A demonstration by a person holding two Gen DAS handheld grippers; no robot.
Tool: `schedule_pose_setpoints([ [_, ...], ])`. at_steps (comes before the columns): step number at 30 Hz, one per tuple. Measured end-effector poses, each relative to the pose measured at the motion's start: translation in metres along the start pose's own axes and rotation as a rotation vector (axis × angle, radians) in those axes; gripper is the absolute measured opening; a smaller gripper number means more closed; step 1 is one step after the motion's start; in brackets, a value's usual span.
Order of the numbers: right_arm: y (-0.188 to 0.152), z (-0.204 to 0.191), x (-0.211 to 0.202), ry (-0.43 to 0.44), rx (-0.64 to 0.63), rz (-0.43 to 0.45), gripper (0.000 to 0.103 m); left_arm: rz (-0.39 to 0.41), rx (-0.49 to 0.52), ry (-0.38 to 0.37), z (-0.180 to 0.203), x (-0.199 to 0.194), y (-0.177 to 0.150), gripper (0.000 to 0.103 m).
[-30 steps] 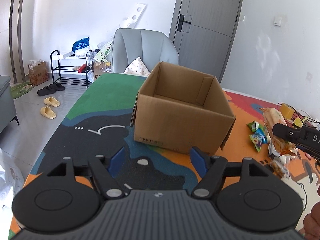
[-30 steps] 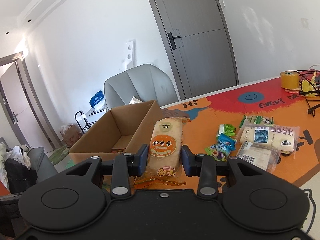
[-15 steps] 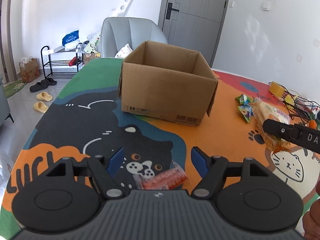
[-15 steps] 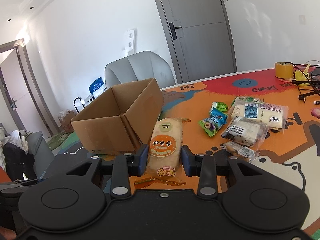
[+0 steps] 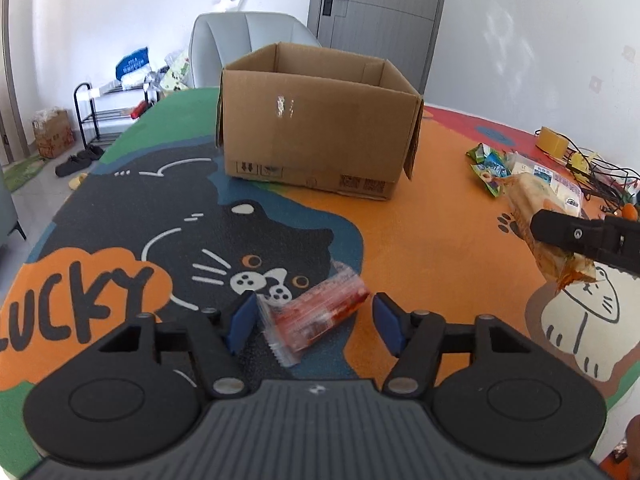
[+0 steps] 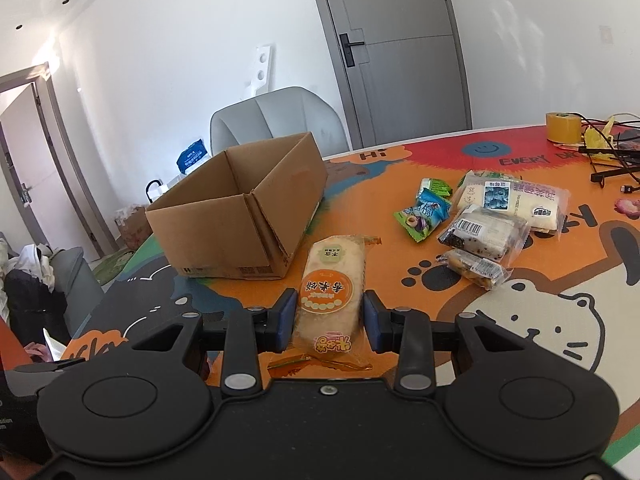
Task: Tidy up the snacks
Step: 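Carry the orange pack with the left tool while the right tool carries the cream pack to the box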
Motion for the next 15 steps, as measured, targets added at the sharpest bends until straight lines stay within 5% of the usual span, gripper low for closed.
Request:
schedule_pose_setpoints([
  [3,0.0001,0.0019,0.0011,-0.003,0.005,-0.001,0.036,0.010,0.006,-0.008,-0.0007,0.0007,0.0006,0.033],
  [15,0.0011,0.0047,0.0049,-0.010,0.022,-0.007,0.036,0.039,-0.001,-0.033,-0.0060,-0.0005,0.0064,0.027],
])
Point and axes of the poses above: each gripper's, at about its wrist camera, not at the fingertips, and x roughly the way its jaws point, z to its right, y to its top, the point moved 2 cm from there along x, roughly the way its jaws point, and after that the axes turned 2 degrees about -z, right-handed, at the moved point
